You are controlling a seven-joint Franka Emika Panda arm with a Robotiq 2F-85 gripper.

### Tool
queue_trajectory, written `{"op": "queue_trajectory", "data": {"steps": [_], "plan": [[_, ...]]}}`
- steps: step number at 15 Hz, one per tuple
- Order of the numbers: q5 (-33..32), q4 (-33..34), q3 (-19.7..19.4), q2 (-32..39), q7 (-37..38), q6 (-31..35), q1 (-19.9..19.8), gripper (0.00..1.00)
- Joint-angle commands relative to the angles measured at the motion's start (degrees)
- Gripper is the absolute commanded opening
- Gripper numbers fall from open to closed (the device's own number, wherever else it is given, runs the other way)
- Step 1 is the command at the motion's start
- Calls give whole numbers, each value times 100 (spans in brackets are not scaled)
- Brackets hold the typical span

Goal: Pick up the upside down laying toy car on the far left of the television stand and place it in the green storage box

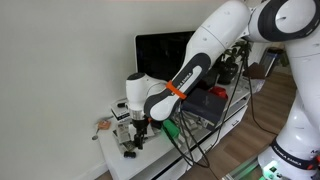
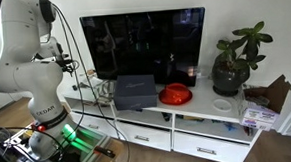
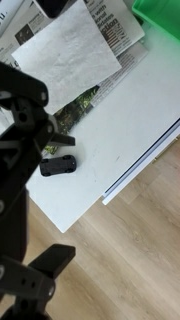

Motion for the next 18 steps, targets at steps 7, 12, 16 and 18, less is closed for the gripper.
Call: {"op": "queue_trajectory", "data": {"steps": [7, 12, 16, 18], "plan": [[-326, 1671, -729, 1606, -356, -204, 906, 100], [-328, 2312, -1075, 2141, -239, -75, 1208, 100], [-308, 2773, -1209, 2543, -241, 55, 1350, 100], [-273, 2982, -1253, 2732, -232, 67, 1400, 100]]}}
